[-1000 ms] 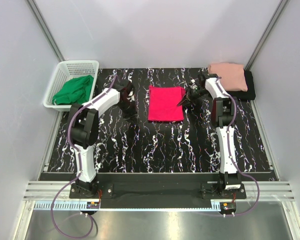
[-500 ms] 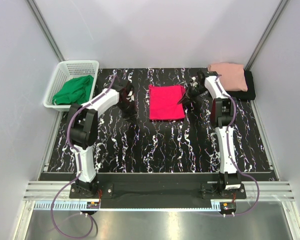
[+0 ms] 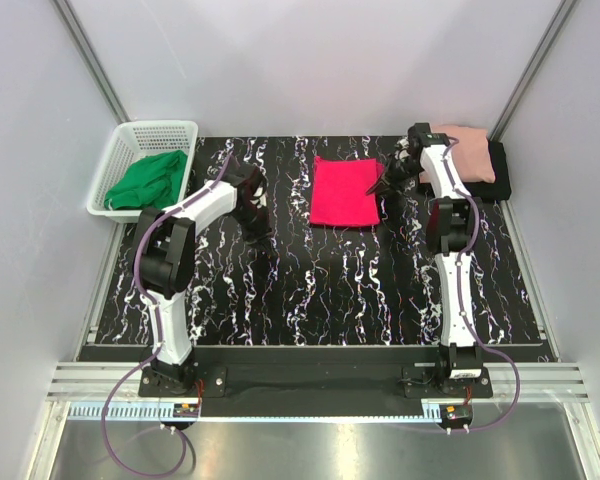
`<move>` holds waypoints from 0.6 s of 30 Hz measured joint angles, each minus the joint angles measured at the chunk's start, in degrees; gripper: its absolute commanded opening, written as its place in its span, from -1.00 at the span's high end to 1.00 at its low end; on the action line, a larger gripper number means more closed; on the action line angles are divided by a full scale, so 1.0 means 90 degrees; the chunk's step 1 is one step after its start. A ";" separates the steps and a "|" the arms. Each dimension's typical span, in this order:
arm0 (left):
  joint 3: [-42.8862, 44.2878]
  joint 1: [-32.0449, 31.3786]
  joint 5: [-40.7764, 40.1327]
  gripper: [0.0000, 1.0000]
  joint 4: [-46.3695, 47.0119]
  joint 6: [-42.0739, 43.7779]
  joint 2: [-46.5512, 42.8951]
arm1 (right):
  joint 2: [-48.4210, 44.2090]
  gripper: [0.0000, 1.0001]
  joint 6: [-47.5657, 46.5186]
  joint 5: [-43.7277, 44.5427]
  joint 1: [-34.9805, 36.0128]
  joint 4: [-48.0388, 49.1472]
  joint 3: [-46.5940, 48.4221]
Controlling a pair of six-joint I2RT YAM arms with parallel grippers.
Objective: Fold and stack the t-shirts
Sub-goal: Fold the tshirt
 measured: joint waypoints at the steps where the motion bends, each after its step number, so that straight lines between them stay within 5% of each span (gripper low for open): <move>1: 0.0000 0.0005 0.0007 0.85 0.0022 0.0005 -0.0002 | 0.0000 1.00 0.0029 0.0044 -0.0044 0.0000 0.0000; 18: 0.0000 0.0046 0.0153 0.86 0.0070 0.0027 -0.0002 | 0.0002 1.00 0.0257 0.0124 -0.0238 -0.0068 0.0559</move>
